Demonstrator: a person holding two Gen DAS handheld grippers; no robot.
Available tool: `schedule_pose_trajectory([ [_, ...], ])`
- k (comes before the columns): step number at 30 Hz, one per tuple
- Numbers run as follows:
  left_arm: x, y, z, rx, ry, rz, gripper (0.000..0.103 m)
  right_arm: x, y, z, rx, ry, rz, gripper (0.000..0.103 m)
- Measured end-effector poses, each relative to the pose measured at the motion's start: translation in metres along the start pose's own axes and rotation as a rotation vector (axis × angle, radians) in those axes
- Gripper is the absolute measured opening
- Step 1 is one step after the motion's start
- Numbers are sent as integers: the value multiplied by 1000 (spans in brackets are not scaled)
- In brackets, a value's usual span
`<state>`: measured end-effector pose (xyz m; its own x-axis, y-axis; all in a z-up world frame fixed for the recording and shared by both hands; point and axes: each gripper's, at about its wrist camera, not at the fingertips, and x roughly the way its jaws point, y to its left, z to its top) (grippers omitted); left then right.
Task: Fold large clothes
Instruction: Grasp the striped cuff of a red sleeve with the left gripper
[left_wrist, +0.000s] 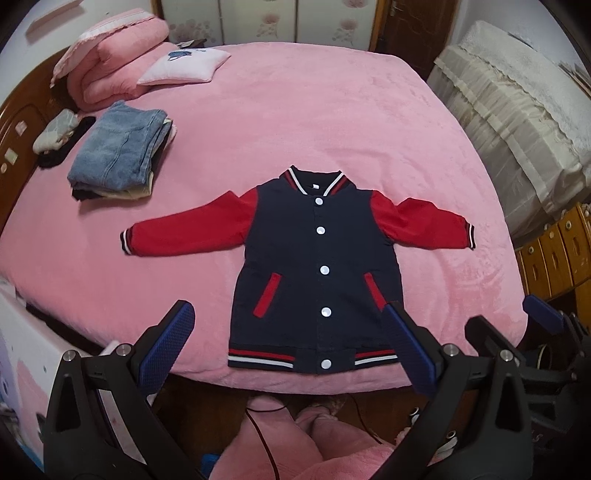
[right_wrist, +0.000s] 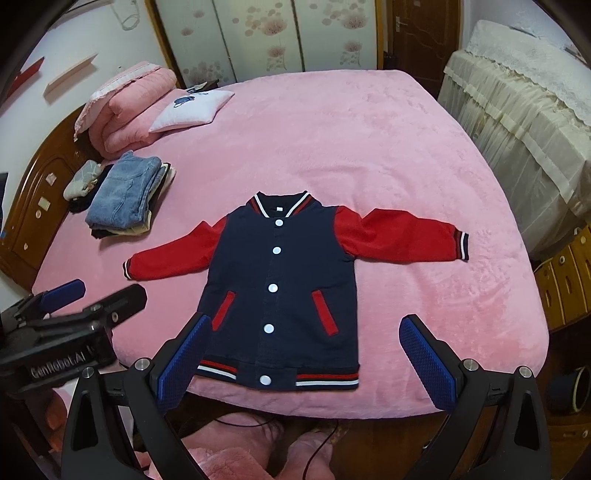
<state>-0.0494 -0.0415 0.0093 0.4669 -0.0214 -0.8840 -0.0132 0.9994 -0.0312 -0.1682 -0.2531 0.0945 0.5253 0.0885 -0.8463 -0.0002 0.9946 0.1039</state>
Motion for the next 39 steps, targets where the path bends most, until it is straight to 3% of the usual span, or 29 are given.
schedule_pose_trajectory([
  [6,-9,-3,-26,-52,14,-17,100,-28,-18,-17,-27,-71,21,102],
  [11,-9,20,-42,-160,53,-42,99,-42,-9,-28,-108,-107,25,101],
  [18,33,84,-70,-403,183,-84,93,-16,44,-41,-243,1,60,99],
  [23,83,135,-89,-503,210,-98,89,25,80,-54,-274,125,72,85],
  [28,149,189,-79,-531,207,-23,77,82,124,-63,-243,257,72,83],
  [31,193,236,-69,-625,190,-24,75,123,148,-59,-190,312,92,83],
  [34,233,279,-61,-738,166,-39,69,170,166,-49,-137,342,96,83],
  [39,290,337,-49,-841,141,-61,52,247,195,-29,-2,336,92,83],
])
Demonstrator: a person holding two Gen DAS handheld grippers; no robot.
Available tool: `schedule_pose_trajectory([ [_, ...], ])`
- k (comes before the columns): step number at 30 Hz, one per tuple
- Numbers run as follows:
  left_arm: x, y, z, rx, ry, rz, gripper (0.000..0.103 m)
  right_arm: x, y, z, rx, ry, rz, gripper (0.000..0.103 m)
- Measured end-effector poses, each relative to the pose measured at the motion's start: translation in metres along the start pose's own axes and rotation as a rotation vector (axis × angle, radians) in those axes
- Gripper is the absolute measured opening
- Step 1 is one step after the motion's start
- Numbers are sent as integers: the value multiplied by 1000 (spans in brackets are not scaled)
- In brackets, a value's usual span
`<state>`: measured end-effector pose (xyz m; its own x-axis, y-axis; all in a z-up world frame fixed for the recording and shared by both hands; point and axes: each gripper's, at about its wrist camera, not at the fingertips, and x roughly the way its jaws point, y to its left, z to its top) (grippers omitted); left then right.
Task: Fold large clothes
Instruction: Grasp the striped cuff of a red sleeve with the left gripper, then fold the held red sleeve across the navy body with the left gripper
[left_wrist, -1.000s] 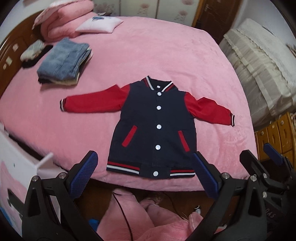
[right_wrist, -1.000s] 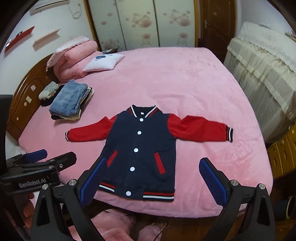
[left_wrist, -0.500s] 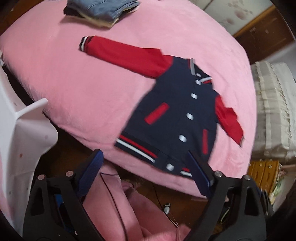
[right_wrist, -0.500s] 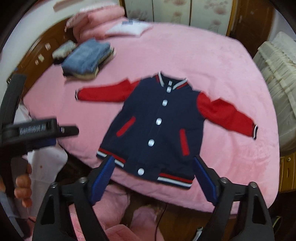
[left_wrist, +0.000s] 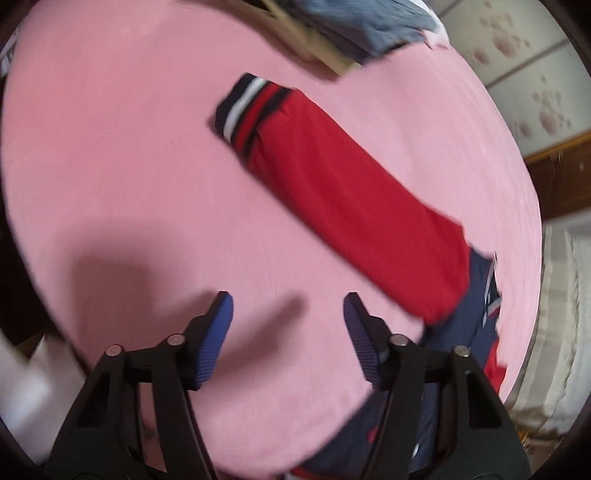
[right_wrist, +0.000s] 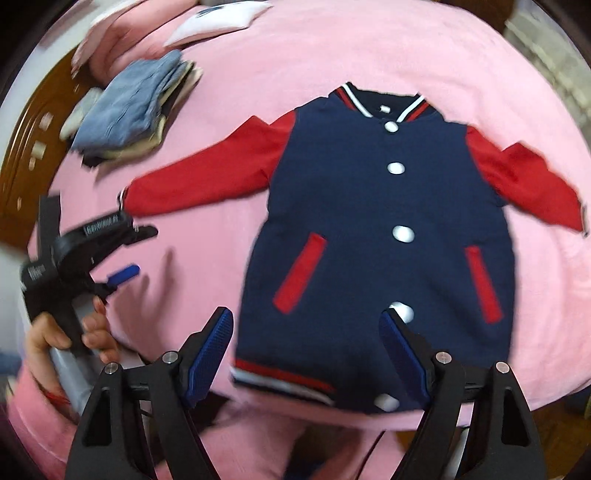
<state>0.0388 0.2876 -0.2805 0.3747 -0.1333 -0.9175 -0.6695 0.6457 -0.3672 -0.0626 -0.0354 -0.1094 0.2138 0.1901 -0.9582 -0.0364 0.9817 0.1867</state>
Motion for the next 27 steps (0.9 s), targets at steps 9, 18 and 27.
schedule_pose_trajectory([
  [9,31,14,66,3,-204,34,20,73,1,18,202,51,52,78],
  [18,1,-36,53,135,-340,44,14,106,-25,10,251,79,3,78],
  [27,-32,-183,-19,605,-410,-148,13,100,-85,63,296,-38,-4,78],
])
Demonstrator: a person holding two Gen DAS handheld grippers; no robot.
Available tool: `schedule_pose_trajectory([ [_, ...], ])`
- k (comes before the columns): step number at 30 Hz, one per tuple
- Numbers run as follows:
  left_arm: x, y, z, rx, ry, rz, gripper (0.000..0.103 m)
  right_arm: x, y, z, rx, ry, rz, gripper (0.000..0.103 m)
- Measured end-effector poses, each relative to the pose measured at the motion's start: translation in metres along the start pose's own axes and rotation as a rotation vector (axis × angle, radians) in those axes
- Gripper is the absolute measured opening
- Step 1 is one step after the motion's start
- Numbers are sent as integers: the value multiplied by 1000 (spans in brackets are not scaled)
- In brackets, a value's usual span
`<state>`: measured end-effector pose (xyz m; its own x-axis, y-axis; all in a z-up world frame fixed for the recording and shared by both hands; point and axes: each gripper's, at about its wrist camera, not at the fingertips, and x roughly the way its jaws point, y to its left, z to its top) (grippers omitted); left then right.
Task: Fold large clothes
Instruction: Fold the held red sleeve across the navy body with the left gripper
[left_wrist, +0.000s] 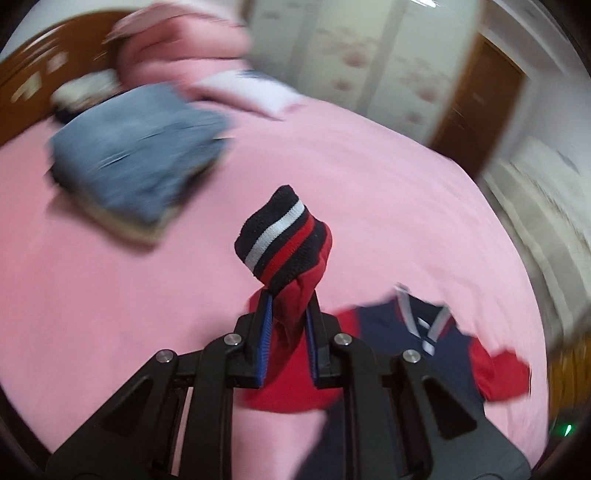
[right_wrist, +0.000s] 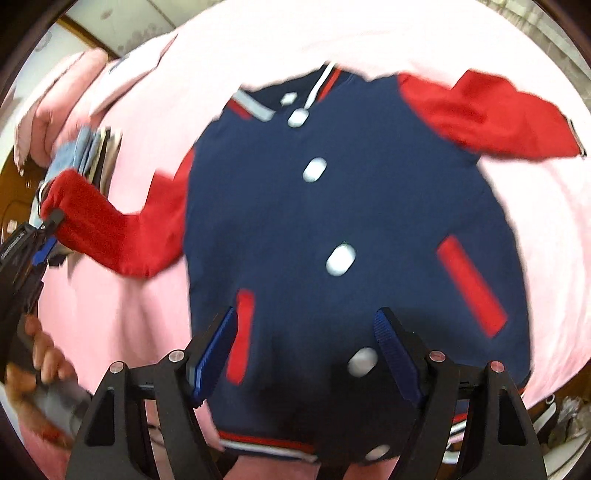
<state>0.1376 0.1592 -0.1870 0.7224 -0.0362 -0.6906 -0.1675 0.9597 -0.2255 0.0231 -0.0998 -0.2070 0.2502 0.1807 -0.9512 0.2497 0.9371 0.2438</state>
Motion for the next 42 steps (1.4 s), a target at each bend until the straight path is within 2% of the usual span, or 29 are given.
schedule_pose_trajectory([
  [4,12,-81,-21,181,49,-74,14,3,-23,34,19,-49,-1,78],
  [6,25,-112,-31,221,115,-123,15,8,-39,48,21,-70,-8,78],
  [9,34,-152,-53,239,238,-191,20,15,-52,68,27,-86,-14,78],
  [11,22,-170,-70,220,286,-209,32,28,-63,82,40,-81,5,78],
  [13,21,-167,-74,172,303,-197,75,41,-70,86,53,-53,49,78],
  [14,18,-163,-76,140,305,-185,81,49,-71,91,59,-37,77,78],
  [15,24,-155,-72,117,310,-173,83,57,-71,94,65,-24,106,78],
  [16,27,-144,-71,97,321,-155,83,63,-78,98,66,-14,135,78],
  [18,27,-123,-74,84,363,-83,83,82,-66,105,61,27,201,78],
  [20,33,-101,-79,86,390,29,83,103,-49,107,46,69,261,78],
  [22,36,-85,-78,75,400,118,83,99,-41,111,31,72,305,76],
  [23,37,-73,-79,53,404,179,83,105,-28,114,17,62,315,75],
  [26,33,-48,-81,-7,390,266,83,100,6,114,-53,41,267,73],
  [29,25,-27,-78,-26,392,318,83,105,46,119,-105,61,146,66],
  [33,25,-20,-83,-31,417,342,83,117,73,132,-59,72,92,66],
  [34,24,-19,-84,-30,425,345,83,126,78,138,-45,80,54,66],
  [35,24,-18,-86,-27,435,348,83,120,71,137,-37,101,18,66],
  [36,28,-19,-85,-22,445,350,83,130,73,141,-24,146,-25,66],
  [38,29,-23,-88,-11,459,350,83,137,67,141,-7,206,-29,61],
  [40,28,-24,-90,-3,463,349,83,140,64,143,-25,217,-26,54],
  [42,27,-23,-92,5,469,354,83,142,54,141,-30,244,-42,52],
])
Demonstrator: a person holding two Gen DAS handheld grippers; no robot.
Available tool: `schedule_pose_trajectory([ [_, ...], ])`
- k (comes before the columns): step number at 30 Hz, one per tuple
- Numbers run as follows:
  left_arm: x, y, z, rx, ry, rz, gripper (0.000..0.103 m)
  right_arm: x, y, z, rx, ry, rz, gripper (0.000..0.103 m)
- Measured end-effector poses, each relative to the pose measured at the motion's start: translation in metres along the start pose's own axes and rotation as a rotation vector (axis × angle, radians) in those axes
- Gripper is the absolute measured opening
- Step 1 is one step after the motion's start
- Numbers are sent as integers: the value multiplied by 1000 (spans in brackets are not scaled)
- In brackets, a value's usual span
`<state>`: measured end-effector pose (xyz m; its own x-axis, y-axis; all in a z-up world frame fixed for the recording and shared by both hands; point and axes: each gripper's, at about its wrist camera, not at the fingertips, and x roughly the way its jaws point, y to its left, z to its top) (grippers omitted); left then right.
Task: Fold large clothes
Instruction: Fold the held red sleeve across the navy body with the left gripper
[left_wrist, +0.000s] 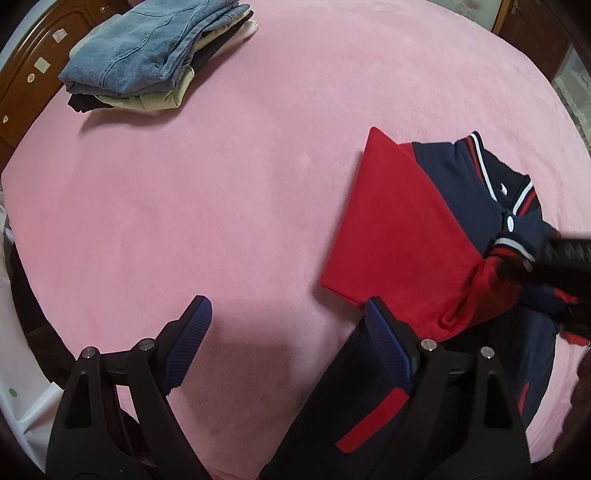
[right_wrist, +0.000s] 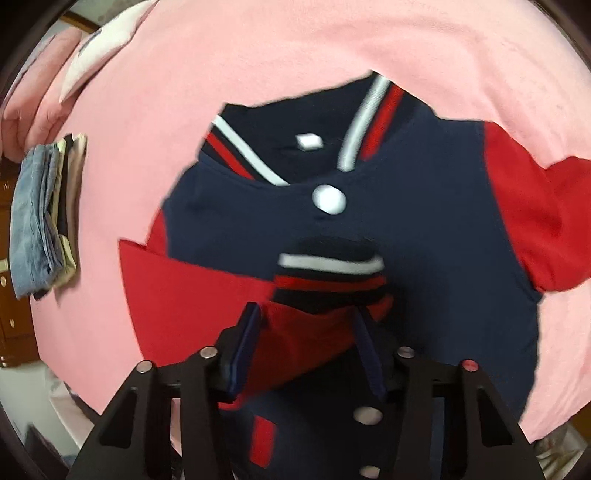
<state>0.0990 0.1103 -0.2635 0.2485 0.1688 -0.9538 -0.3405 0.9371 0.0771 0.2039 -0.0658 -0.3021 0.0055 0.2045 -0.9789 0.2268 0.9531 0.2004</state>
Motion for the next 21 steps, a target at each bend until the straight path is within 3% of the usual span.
schedule_pose_trajectory([
  [5,3,4,-1,-16,13,-17,83,13,-51,-20,110,113,34,52],
  [11,8,5,2,-27,23,-16,83,27,-70,-23,238,75,210,52],
  [12,9,4,2,-24,24,-16,83,27,-66,-20,239,50,236,50],
  [14,12,2,2,-16,30,-13,83,26,-58,-15,200,12,280,20],
  [16,15,0,2,-12,44,-6,83,18,-46,-9,154,-52,336,13],
  [21,20,-4,3,-31,43,-37,83,-37,-27,0,-10,-291,456,12],
])
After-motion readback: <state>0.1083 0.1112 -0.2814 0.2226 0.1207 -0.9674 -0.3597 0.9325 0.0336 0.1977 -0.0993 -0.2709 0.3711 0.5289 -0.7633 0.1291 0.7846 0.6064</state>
